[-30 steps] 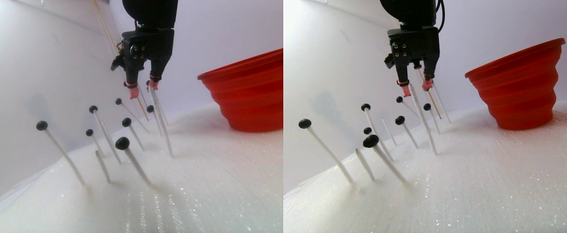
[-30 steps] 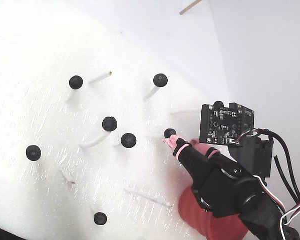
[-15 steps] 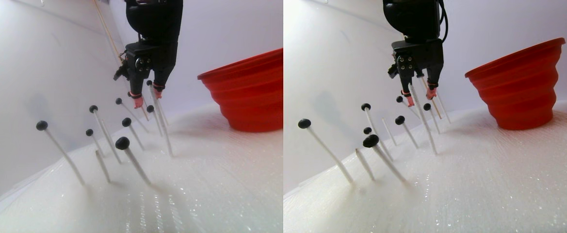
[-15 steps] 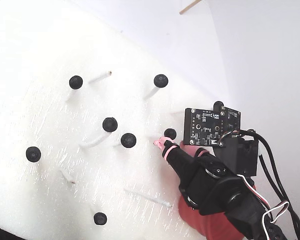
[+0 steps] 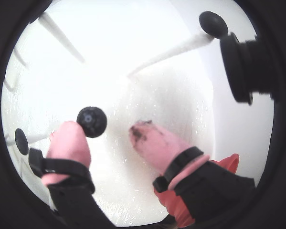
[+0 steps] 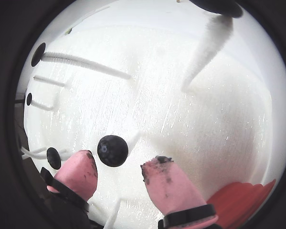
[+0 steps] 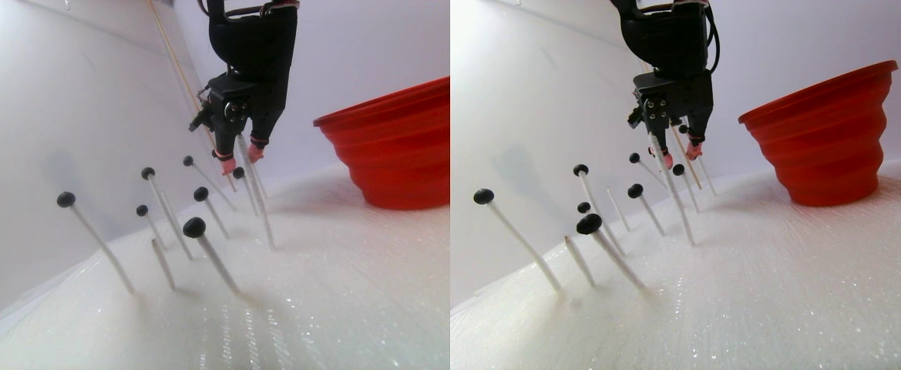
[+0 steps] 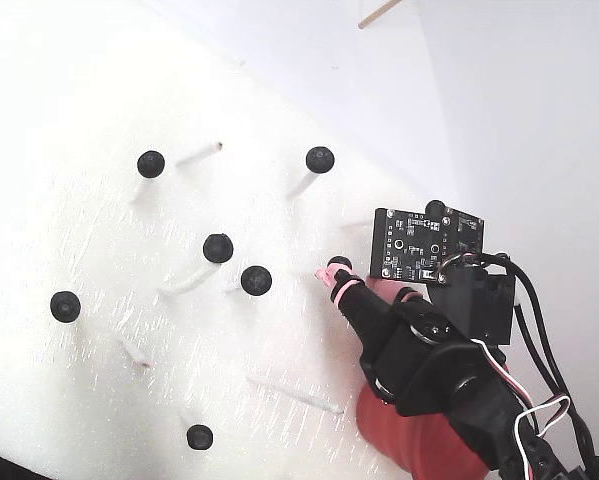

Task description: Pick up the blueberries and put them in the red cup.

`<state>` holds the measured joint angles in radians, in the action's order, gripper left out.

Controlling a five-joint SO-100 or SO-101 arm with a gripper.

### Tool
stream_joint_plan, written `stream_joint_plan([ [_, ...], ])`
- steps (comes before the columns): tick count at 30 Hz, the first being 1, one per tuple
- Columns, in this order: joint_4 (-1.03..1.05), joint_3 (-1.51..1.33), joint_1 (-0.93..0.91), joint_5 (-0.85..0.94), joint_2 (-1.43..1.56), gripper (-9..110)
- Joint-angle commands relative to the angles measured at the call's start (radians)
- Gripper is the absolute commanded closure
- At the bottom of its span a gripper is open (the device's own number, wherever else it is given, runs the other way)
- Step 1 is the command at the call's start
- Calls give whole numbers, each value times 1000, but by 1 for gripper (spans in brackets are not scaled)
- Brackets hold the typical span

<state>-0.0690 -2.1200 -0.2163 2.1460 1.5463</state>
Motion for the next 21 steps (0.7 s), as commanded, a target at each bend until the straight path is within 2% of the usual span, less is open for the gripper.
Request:
stream_joint_plan([
  [1, -28, 51, 26, -11, 28, 83],
  [21, -86, 80, 46, -35, -51, 83],
])
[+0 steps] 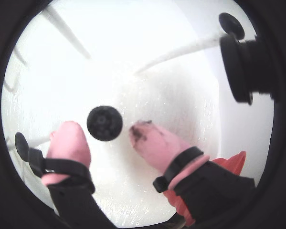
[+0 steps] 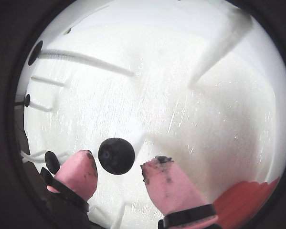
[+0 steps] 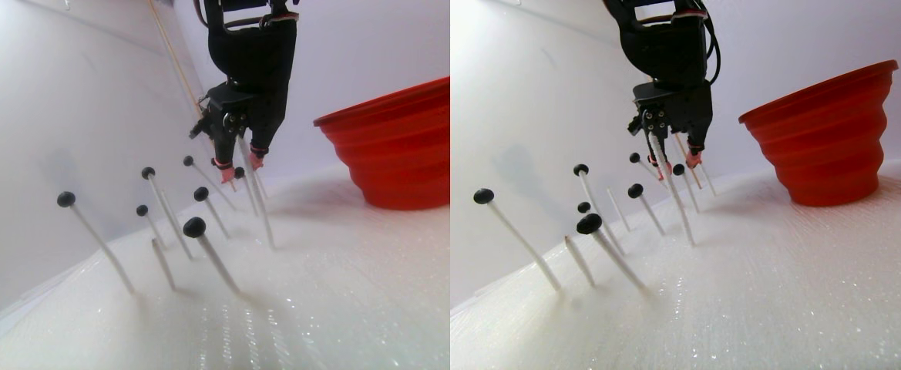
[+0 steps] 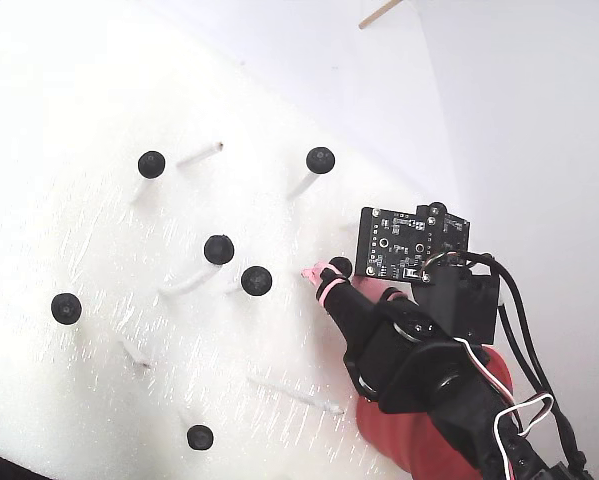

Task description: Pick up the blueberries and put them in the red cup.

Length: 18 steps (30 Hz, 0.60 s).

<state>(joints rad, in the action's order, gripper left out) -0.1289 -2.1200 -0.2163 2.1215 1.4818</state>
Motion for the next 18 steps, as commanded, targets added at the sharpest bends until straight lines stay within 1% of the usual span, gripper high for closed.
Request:
stream_joint_plan([
  [1, -28, 81, 48, -12, 11, 83],
  [18, -83, 86, 71, -38, -25, 83],
])
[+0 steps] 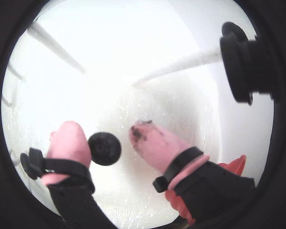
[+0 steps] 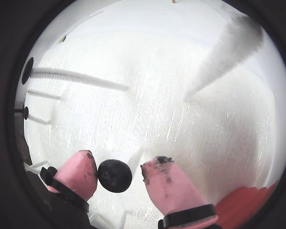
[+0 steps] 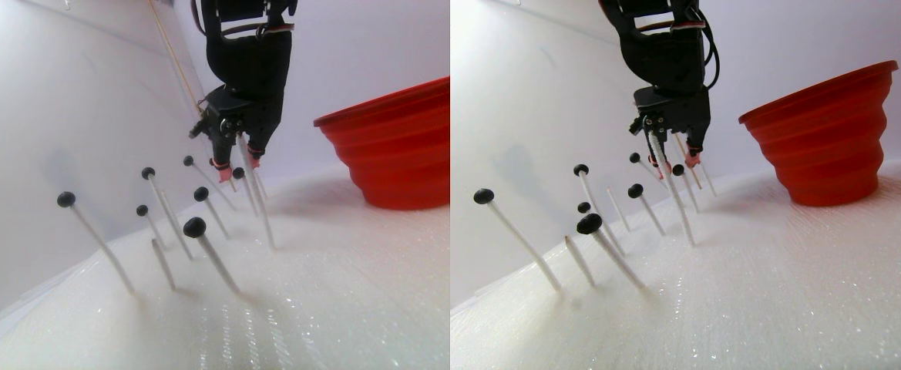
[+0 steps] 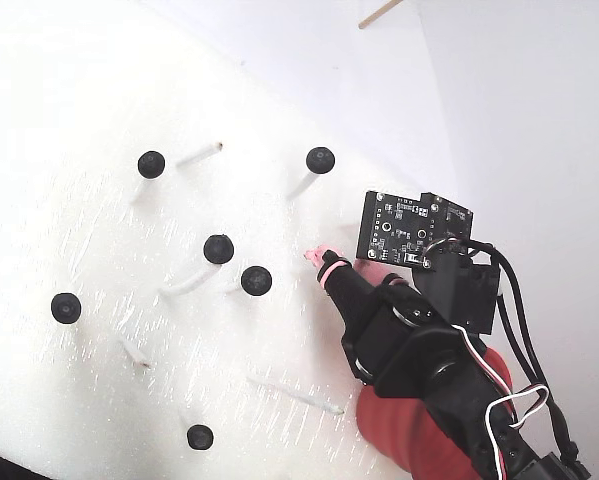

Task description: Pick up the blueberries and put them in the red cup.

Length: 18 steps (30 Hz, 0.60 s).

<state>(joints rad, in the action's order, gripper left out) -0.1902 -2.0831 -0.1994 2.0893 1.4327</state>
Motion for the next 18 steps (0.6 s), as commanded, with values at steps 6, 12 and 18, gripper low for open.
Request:
stream_joint_plan([
  [6, -21, 35, 63, -11, 25, 84],
  [12, -21, 17, 57, 17, 28, 84],
  [18, -21, 9, 55, 20, 23, 84],
])
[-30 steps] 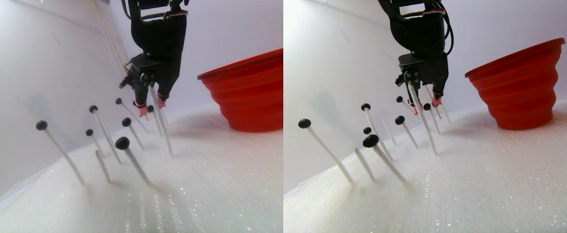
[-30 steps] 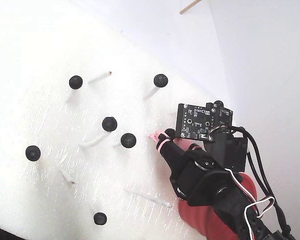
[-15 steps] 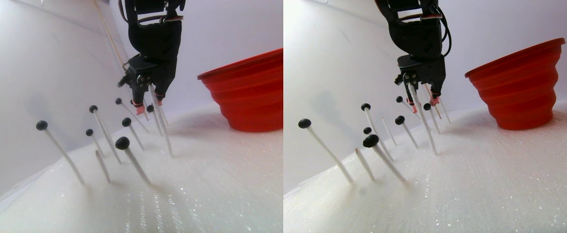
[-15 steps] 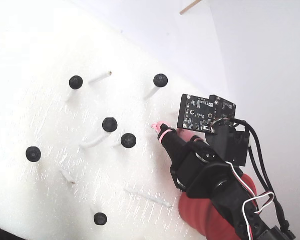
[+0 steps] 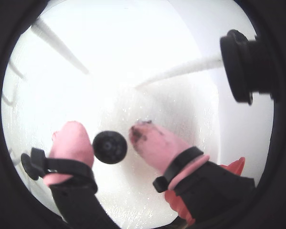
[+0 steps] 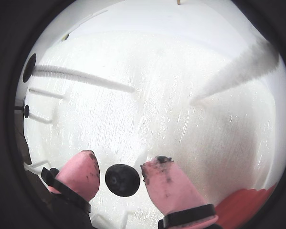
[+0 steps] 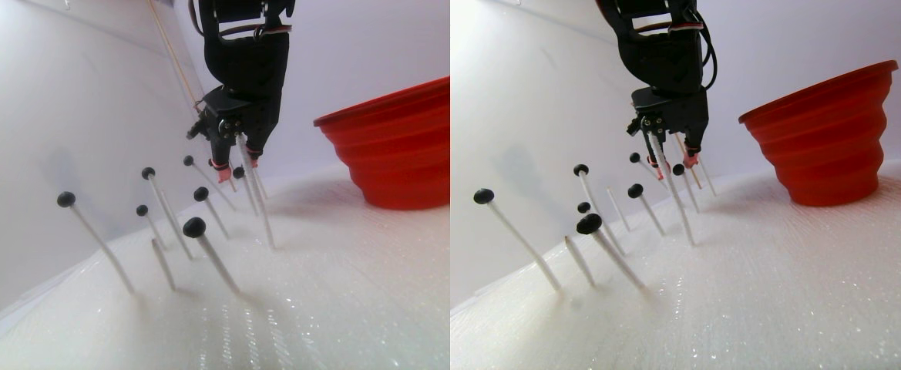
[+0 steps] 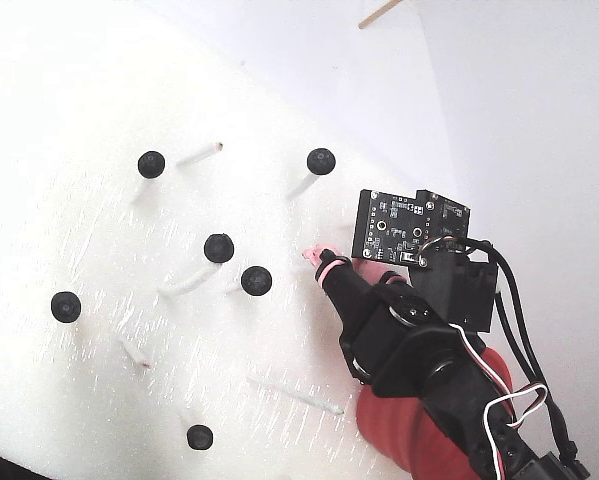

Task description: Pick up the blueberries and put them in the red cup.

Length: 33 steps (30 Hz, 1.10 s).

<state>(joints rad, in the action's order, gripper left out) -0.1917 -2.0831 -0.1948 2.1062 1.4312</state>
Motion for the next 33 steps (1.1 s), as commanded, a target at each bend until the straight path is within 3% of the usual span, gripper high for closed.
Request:
stream_joint_plan([
  [1, -20, 8, 51, 3, 23, 84],
  [33, -6, 15, 46, -9, 6, 89],
])
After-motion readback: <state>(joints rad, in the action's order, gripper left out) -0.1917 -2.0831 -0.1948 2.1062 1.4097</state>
